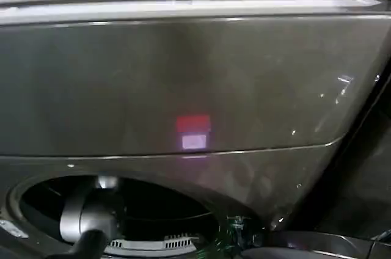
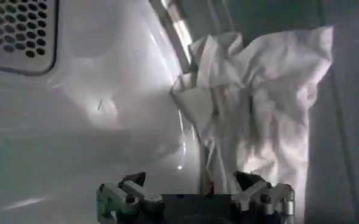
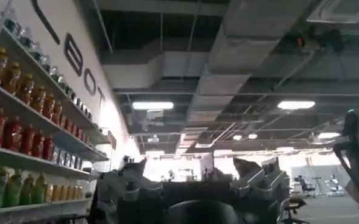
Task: Grasp the clothes from the dryer.
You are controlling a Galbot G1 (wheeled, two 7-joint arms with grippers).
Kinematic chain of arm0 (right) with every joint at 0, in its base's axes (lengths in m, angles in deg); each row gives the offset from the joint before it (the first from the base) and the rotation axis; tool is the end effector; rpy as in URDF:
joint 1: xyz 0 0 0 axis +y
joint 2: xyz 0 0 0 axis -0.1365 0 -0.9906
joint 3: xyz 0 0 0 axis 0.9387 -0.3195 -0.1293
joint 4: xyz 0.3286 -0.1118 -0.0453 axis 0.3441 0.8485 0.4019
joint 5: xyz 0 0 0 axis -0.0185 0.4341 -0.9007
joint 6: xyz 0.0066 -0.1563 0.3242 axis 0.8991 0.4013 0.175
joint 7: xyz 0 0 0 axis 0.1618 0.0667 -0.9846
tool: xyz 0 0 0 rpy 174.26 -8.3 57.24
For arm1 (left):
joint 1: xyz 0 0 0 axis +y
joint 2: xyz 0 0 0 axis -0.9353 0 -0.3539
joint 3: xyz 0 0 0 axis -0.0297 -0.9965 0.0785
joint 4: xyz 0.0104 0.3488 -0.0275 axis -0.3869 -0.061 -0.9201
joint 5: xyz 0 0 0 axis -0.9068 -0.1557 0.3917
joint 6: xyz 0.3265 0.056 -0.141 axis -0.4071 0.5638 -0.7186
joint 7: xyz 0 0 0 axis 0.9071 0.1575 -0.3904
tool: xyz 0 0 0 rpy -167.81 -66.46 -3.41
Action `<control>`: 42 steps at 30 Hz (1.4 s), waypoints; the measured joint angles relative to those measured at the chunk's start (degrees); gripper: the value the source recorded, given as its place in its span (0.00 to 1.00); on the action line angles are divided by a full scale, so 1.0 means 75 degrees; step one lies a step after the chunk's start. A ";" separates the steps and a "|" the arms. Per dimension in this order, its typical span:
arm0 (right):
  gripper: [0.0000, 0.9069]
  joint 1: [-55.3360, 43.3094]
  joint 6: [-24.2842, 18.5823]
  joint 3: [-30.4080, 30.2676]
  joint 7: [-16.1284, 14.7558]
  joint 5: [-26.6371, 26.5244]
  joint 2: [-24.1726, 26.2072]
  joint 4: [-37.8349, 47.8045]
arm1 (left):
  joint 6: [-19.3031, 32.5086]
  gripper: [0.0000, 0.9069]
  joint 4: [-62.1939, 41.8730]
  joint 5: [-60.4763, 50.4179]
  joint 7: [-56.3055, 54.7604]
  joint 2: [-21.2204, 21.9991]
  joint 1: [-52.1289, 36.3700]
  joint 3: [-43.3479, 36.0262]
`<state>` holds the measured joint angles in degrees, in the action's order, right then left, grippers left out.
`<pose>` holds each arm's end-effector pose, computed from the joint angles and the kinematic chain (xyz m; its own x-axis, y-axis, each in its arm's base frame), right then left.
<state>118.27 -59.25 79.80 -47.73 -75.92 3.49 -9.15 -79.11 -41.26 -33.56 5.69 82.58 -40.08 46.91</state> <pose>-0.1722 -0.4334 -0.0665 0.1146 0.8888 -0.4437 0.9931 -0.1129 0.0304 0.6614 0.0420 -0.1249 -0.5818 0.3411 0.7383 0.7975 0.0614 0.6002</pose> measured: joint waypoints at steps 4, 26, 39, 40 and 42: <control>1.00 -0.0016 -0.0073 -0.0060 -0.0026 0.0038 -0.0008 0.0004 | 0.0088 1.00 -0.0144 0.0356 0.0159 -0.0051 0.0048 -0.0037; 1.00 -0.0124 -0.0324 -0.0426 -0.0092 0.0381 -0.0090 0.0018 | -0.0136 1.00 -0.0721 0.1209 0.0165 -0.0251 0.0432 -0.0105; 1.00 -0.0138 -0.0402 -0.0563 -0.0101 0.0463 -0.0110 -0.0010 | -0.0329 1.00 -0.1005 0.1241 -0.0182 -0.0384 0.0543 -0.0054; 1.00 -0.0151 -0.0404 -0.0578 -0.0101 0.0471 -0.0111 -0.0016 | -0.0329 1.00 -0.1025 0.1255 -0.0205 -0.0379 0.0543 -0.0054; 1.00 -0.0171 -0.0407 -0.0612 -0.0102 0.0489 -0.0120 -0.0027 | -0.0336 1.00 -0.1063 0.1267 -0.0239 -0.0367 0.0544 -0.0054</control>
<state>116.98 -62.31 75.21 -48.50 -72.25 2.59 -9.35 -81.64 -49.23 -24.06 3.90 79.83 -36.00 46.50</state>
